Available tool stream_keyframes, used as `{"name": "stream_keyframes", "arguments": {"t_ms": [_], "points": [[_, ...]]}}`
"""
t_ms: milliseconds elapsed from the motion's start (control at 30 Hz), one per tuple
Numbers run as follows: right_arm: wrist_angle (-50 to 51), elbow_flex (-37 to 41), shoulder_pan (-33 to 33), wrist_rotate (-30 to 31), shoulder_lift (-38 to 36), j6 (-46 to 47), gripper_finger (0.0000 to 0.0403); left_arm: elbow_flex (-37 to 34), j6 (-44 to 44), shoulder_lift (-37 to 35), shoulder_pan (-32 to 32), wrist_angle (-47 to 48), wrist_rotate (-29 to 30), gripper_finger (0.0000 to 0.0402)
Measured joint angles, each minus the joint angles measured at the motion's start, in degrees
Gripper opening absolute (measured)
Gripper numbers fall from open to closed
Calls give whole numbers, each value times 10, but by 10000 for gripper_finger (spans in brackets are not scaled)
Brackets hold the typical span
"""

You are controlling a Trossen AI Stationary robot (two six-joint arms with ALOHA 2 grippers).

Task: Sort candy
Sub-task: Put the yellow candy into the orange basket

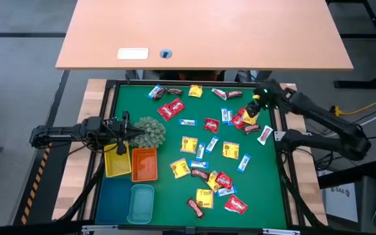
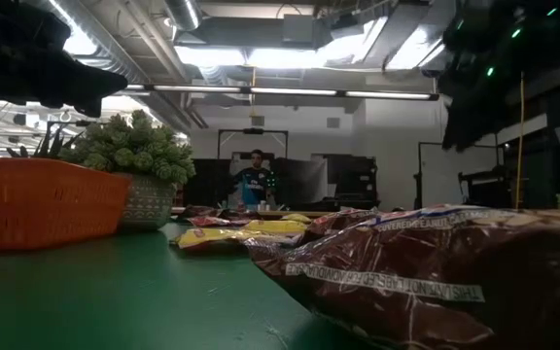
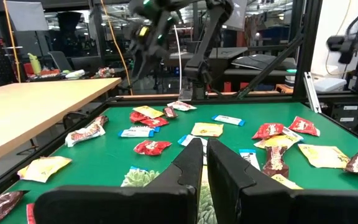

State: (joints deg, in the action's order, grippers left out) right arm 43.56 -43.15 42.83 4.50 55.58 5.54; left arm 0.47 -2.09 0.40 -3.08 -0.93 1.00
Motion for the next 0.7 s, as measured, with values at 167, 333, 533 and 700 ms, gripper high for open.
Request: {"name": "stream_keyframes", "arguments": {"t_ms": [167,333,533,700], "points": [[-1,0,60,-26,113,-55,241,0,0,0,0,0,0,20],[-1,0,80,-37,197,-116,241,0,0,0,0,0,0,20],[-3,0,79,-46,256,-169,241,0,0,0,0,0,0,20],[4,0,79,-47,272,-179,240,0,0,0,0,0,0,20]]}}
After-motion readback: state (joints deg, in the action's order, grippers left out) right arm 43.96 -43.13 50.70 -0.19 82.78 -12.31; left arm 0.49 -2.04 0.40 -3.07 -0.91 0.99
